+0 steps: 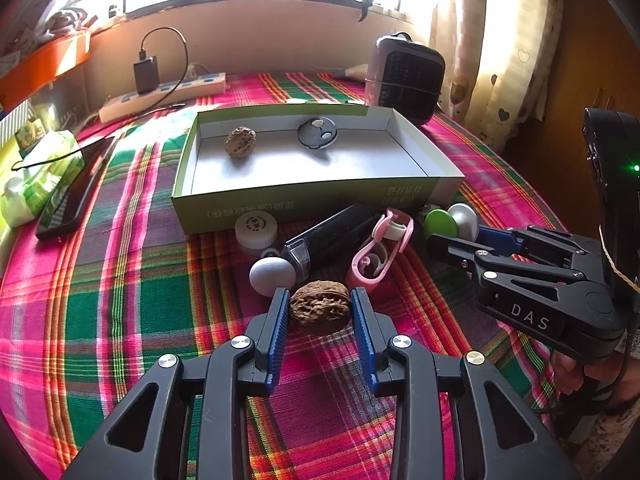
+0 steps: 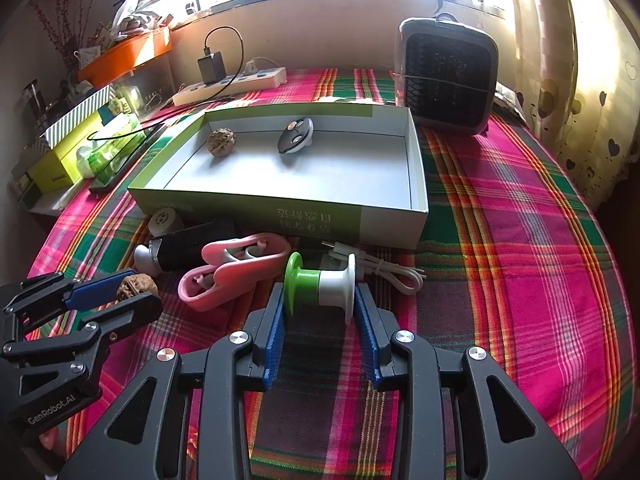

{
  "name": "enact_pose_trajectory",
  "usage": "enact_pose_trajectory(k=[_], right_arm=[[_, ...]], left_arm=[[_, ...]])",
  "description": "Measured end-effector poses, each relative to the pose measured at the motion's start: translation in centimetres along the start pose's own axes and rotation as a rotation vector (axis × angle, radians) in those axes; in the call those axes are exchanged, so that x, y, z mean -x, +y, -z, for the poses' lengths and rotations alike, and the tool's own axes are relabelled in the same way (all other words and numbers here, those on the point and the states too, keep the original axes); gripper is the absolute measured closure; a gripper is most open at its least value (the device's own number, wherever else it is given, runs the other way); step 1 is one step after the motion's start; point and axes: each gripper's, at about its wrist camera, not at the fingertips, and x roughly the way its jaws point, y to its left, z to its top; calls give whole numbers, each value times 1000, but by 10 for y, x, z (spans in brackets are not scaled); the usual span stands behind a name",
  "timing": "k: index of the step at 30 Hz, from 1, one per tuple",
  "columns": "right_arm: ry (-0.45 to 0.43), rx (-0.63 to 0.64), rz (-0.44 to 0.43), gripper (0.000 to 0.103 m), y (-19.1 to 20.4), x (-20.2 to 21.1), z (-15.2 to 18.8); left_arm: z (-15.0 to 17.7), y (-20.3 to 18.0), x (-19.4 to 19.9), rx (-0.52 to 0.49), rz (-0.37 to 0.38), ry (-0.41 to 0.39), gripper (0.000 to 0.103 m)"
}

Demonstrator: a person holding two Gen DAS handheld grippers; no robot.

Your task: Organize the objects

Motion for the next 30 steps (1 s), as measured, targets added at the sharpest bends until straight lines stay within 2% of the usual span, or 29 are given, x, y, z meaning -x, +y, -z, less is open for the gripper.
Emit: enact_pose_trajectory(k=[15, 30], right_arm=[[-25, -2, -21, 68, -2, 10, -5], [-70, 19, -25, 68, -1, 15, -30]], left_arm=[[-7, 4, 11, 9, -4, -29, 74], [-45, 13, 11, 8, -9, -77, 74]])
